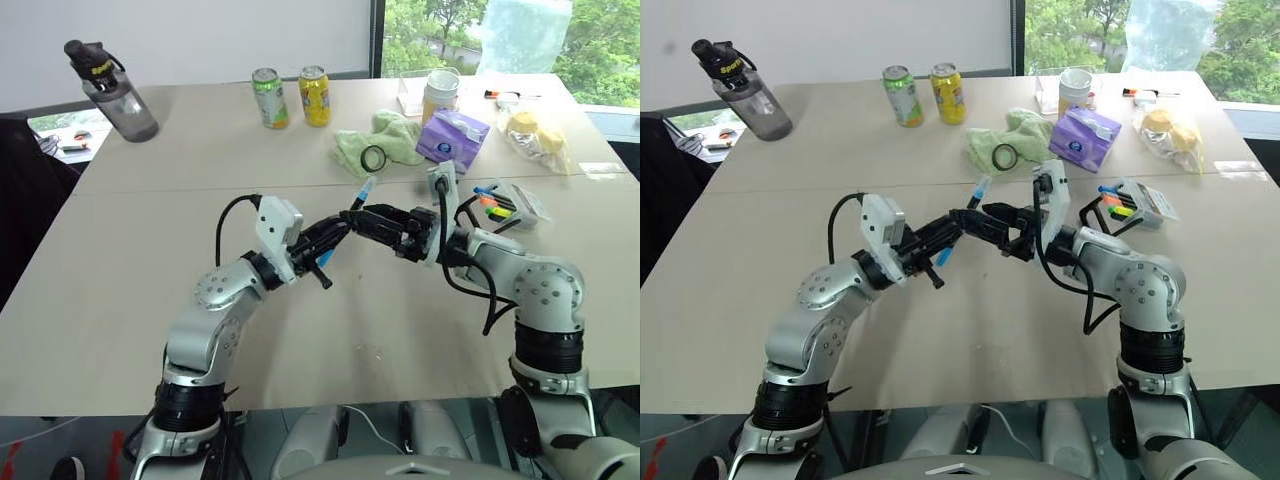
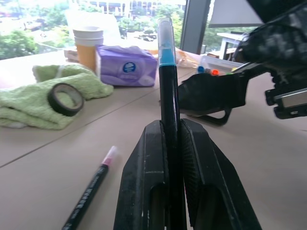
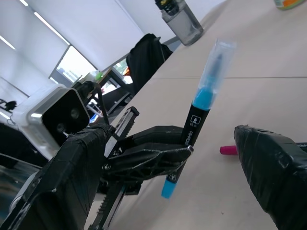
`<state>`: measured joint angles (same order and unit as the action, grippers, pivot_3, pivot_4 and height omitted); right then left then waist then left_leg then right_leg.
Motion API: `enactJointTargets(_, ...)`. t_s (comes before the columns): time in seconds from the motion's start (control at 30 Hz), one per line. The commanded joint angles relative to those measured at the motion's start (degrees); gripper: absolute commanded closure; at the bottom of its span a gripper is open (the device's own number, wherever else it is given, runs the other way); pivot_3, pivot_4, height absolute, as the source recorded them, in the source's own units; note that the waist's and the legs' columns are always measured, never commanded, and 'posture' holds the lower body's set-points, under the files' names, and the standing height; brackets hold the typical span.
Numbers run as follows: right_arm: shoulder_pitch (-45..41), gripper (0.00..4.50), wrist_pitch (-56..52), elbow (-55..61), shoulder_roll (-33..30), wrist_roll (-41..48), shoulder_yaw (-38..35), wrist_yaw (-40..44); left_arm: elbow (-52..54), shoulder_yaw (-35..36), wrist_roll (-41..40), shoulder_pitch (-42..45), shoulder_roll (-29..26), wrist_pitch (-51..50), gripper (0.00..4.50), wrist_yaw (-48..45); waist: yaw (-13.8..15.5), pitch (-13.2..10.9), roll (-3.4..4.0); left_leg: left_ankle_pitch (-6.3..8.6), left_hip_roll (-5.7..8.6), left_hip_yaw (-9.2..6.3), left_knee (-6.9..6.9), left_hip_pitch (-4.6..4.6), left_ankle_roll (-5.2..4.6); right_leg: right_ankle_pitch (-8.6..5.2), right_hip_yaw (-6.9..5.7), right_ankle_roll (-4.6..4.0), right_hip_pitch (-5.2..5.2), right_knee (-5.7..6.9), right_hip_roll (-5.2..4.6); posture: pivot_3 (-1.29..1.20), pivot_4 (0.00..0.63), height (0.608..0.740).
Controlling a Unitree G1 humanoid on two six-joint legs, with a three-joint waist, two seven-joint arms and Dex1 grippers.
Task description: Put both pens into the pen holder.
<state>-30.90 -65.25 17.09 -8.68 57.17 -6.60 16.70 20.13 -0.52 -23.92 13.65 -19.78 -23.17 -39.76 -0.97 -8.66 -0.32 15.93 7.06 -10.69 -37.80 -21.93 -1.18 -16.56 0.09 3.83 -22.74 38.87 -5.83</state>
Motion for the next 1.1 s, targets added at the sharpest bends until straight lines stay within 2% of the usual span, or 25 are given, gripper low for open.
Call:
enactJointTargets(0.03,-1.1,0.00,0.9,1.2,1.6,0.8,0.5,-1.8,2.2,-0.5,-1.4,-0.1,0.3,1.3,4.45,-0.4,-0.1,0.0,0.00,0.00,0.00,0.00,0.00,0.01,0.00,0.00,0.01,0.00,0.00,0.01,0.01,0.00,0.150,0.740)
enactJointTargets(0.17,-1.3,0.00,2.4,1.1,2.5,0.2,0.5,-2.9,2.8,-1.3,-2.0,-0.8,0.1,1.1,4.45,-1.1,0.0,0.0,0.00,0.00,0.00,0.00,0.00,0.00,0.00,0.00,0.01,0.00,-0.01,0.00,0.01,0.00,0.150,0.740)
enactJointTargets(0.2,-1.3,0.55,2.8,1.1,2.5,-0.2,0.6,-3.0,2.9,-1.5,-2.3,-1.0,0.0,1.0,4.50,-1.3,0.0,0.0,0.00,0.00,0.00,0.00,0.00,0.00,0.00,0.00,0.01,0.00,-0.01,0.00,0.01,0.00,0.150,0.740)
enactJointTargets(0.37,-1.2,2.72,4.1,1.0,2.1,-1.1,0.8,-3.0,3.0,-1.7,-3.2,-1.4,-0.1,0.3,4.50,-1.6,0.0,0.0,0.01,0.00,0.00,0.01,0.00,0.01,0.00,0.00,0.02,0.00,-0.01,0.01,0.01,0.00,0.150,0.740)
enactJointTargets(0.47,-1.0,4.12,4.5,1.2,1.6,-1.6,1.3,-2.6,2.6,-1.5,-3.2,-1.1,0.0,0.4,3.18,-0.8,-0.1,0.0,0.01,0.00,0.00,0.01,0.01,0.01,0.00,0.00,0.03,0.00,-0.01,0.00,0.02,0.00,0.150,0.740)
enactJointTargets(0.5,-0.9,4.46,4.6,1.3,1.4,-1.7,1.4,-2.5,2.5,-1.4,-3.4,-1.0,0.0,0.3,2.66,-0.7,-0.1,0.0,0.01,0.00,0.00,0.01,0.01,0.01,0.00,0.00,0.03,0.00,-0.01,0.00,0.02,0.00,0.150,0.740)
enactJointTargets(0.6,-0.7,4.45,4.8,1.8,1.0,-2.0,1.7,-2.3,2.4,-1.7,-2.4,-0.9,-0.2,0.7,1.35,-0.1,0.0,0.0,0.01,0.00,0.00,0.01,0.02,0.00,0.00,0.00,0.03,0.00,-0.02,0.00,0.02,0.00,0.150,0.740)
enactJointTargets(0.63,-0.6,4.45,4.9,1.9,0.9,-2.1,1.8,-2.2,2.4,-1.9,-1.9,-0.9,-0.3,0.8,0.76,0.1,0.0,0.0,0.01,0.00,0.00,0.02,0.02,0.01,0.00,0.00,0.04,0.00,-0.02,0.00,0.02,0.00,0.150,0.740)
enactJointTargets(0.7,-1.4,4.45,5.6,1.9,0.2,-2.3,1.1,-2.2,2.2,-1.8,-1.6,-0.9,-0.2,0.9,0.08,0.8,0.0,0.0,0.01,0.00,0.00,0.02,0.02,0.01,0.00,0.00,0.04,0.00,-0.02,0.00,0.02,0.00,0.150,0.740)
enactJointTargets(0.77,-3.1,4.45,6.6,1.6,-0.5,-2.1,-0.6,-2.6,2.0,-1.7,-1.3,-1.2,-0.5,1.3,0.08,0.7,0.0,0.0,0.01,0.00,0.00,0.02,0.02,0.01,0.00,0.00,0.04,0.00,-0.02,0.00,0.02,0.00,0.150,0.740)
enactJointTargets(0.87,-6.3,4.45,9.4,1.7,-5.3,-6.0,0.2,0.3,1.6,-1.0,-1.3,-1.0,-1.0,1.5,0.08,0.6,0.0,0.0,0.02,0.00,0.00,0.08,0.01,-0.01,0.00,0.00,0.09,0.00,-0.06,0.01,0.02,0.00,0.150,0.740)
enactJointTargets(0.93,-9.0,4.45,12.9,2.3,-13.7,-13.8,5.2,4.8,1.2,-0.3,-1.2,-0.5,-1.6,1.4,0.08,0.7,0.0,0.0,0.04,0.00,0.00,0.06,0.02,0.00,0.00,0.00,0.07,0.00,-0.06,0.01,0.03,0.00,0.150,0.740)
enactJointTargets(1.0,-12.3,4.45,20.2,3.9,-26.0,-24.8,13.6,14.1,1.4,0.9,-2.1,0.2,-2.7,0.6,0.08,0.2,0.3,-0.1,0.11,0.00,0.01,0.07,0.02,-0.06,-0.01,0.00,0.03,0.00,-0.09,-0.02,0.02,0.00,0.150,0.740)
enactJointTargets(1.1,-15.7,4.45,26.7,4.3,-36.2,-33.5,20.1,22.4,1.5,0.7,-2.7,0.9,-4.5,-0.2,0.08,-1.7,0.0,-0.1,0.08,0.00,0.01,0.09,-0.02,-0.23,-0.01,0.00,0.01,0.02,-0.28,-0.01,0.02,0.00,0.150,0.740)
